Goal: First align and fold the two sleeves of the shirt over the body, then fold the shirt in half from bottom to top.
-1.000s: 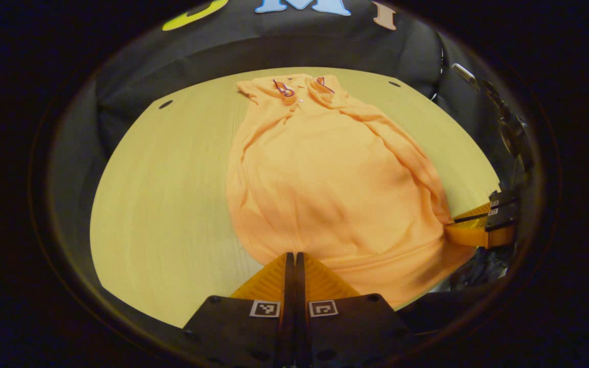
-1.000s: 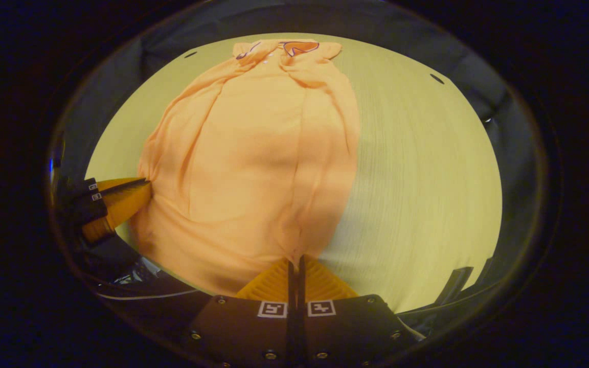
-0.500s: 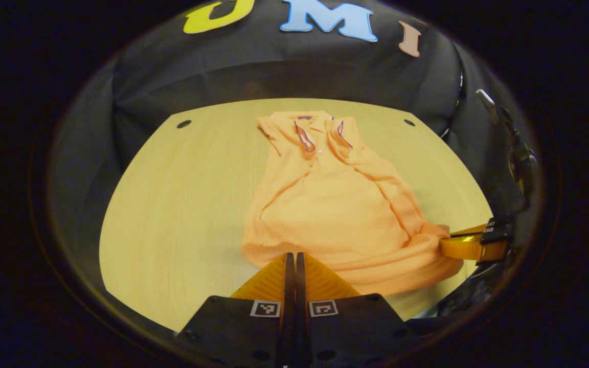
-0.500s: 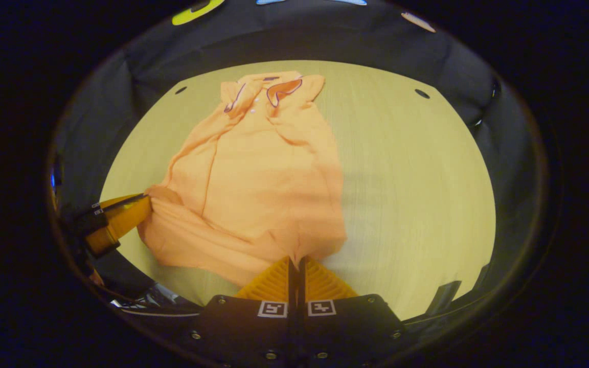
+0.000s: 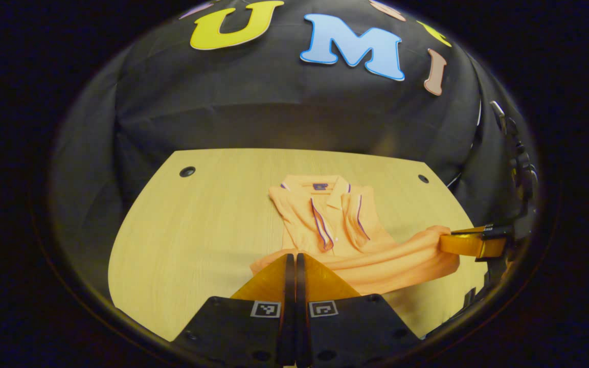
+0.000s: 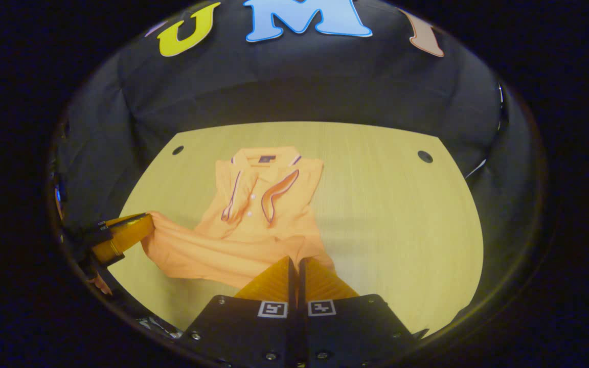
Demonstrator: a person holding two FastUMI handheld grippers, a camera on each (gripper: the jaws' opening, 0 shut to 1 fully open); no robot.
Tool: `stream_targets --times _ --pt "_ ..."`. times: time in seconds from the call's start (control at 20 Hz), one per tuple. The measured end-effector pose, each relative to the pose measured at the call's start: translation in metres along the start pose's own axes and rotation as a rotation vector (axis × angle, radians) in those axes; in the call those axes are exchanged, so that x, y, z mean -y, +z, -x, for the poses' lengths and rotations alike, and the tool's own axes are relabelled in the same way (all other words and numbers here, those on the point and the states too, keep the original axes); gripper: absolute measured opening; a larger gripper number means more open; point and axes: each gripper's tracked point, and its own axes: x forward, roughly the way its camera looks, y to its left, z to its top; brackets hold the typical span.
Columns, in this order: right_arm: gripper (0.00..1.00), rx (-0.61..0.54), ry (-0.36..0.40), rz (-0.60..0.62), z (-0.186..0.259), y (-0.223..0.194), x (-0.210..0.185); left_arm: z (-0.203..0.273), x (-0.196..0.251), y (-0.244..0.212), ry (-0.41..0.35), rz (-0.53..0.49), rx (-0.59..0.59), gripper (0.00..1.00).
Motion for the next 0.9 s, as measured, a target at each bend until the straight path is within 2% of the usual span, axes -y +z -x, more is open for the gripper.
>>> stream_targets --times 0.3,0.55,0.7,0.9 --pt "0.00 0.105 0.004 -0.002 -0.041 0.102 0.009 -0.063 -0.008 0.093 -0.004 -0.003 0.086 0.06" --pt "0.00 0.158 0.015 -0.012 -0.088 0.155 0.013 -0.122 -0.021 0.149 -0.006 -0.006 0.147 0.06" --pt "0.00 0.187 0.013 -0.015 -0.122 0.176 0.018 -0.157 -0.026 0.163 -0.009 -0.027 0.168 0.06" --pt "0.00 0.210 0.011 -0.022 -0.167 0.185 0.028 -0.204 -0.031 0.159 -0.013 -0.041 0.177 0.07"
